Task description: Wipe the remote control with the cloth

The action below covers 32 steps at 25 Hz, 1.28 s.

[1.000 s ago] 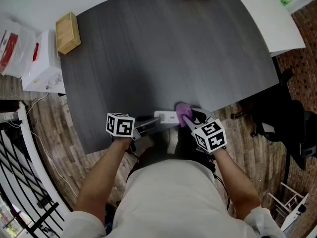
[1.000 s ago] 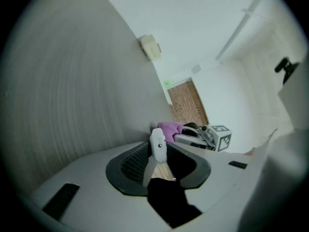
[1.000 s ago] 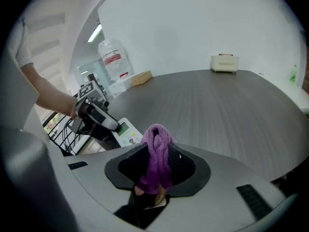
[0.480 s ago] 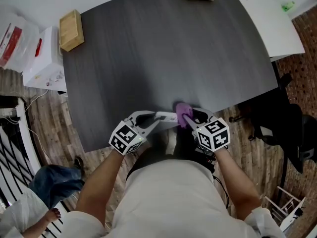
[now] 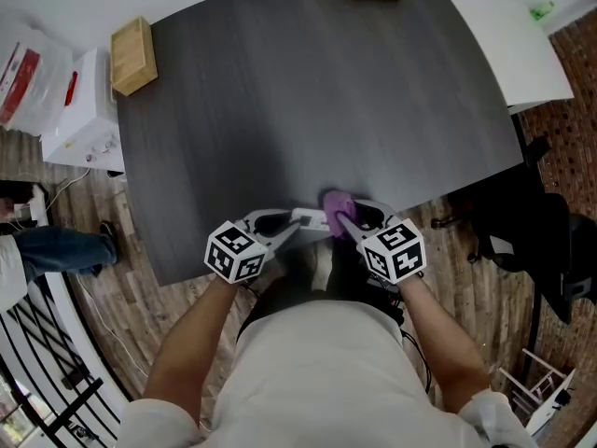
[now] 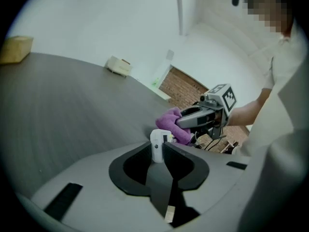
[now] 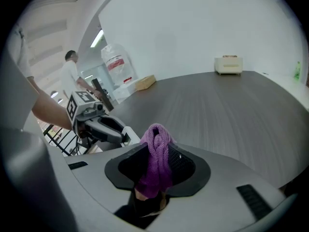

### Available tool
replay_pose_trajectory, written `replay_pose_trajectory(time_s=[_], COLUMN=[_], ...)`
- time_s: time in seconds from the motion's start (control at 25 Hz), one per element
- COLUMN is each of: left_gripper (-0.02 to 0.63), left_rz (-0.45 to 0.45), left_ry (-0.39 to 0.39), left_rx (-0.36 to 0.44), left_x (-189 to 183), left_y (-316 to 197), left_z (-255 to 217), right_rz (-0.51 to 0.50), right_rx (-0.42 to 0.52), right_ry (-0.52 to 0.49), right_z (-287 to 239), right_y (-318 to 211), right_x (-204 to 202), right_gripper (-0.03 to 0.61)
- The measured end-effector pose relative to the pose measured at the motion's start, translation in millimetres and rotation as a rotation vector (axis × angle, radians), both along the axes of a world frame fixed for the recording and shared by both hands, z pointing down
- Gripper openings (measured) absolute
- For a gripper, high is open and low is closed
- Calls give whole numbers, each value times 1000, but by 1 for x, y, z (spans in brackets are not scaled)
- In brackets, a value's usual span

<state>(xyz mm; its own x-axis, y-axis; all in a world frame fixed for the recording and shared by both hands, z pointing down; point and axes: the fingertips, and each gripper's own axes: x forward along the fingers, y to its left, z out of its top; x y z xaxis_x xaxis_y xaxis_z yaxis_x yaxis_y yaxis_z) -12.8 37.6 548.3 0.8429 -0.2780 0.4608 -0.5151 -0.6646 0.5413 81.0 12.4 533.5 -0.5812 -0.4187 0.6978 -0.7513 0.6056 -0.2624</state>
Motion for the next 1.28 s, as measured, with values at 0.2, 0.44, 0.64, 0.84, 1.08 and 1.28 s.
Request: replay_pose_trajectory(time_s=[0.2, 0.44, 0.64, 0.84, 1.08, 1.28], left_gripper=[81, 80, 78, 77, 77, 77], left_rz=[3, 30, 42, 56, 47, 6], left_ry=[-153, -296, -380, -409, -403, -351], left_rx=[207, 361, 427, 424, 410, 302], left_x=[-8, -7, -7, -14, -14, -16], left_y=[-5, -10, -10, -4, -4, -6], left_z=[-3, -7, -8, 0, 2, 9], right_rz=[2, -142, -321, -207, -133, -56], right_rx=[15, 78, 70, -21, -65, -43], right_ry=[-7, -45, 136, 167, 229, 312], right_z=[-17, -66, -41, -20, -8, 2], right_y=[-12, -18, 3, -5, -12, -25], right_x=[1, -63, -97, -62, -20, 17], right_gripper=[126, 126, 126, 126, 126, 126])
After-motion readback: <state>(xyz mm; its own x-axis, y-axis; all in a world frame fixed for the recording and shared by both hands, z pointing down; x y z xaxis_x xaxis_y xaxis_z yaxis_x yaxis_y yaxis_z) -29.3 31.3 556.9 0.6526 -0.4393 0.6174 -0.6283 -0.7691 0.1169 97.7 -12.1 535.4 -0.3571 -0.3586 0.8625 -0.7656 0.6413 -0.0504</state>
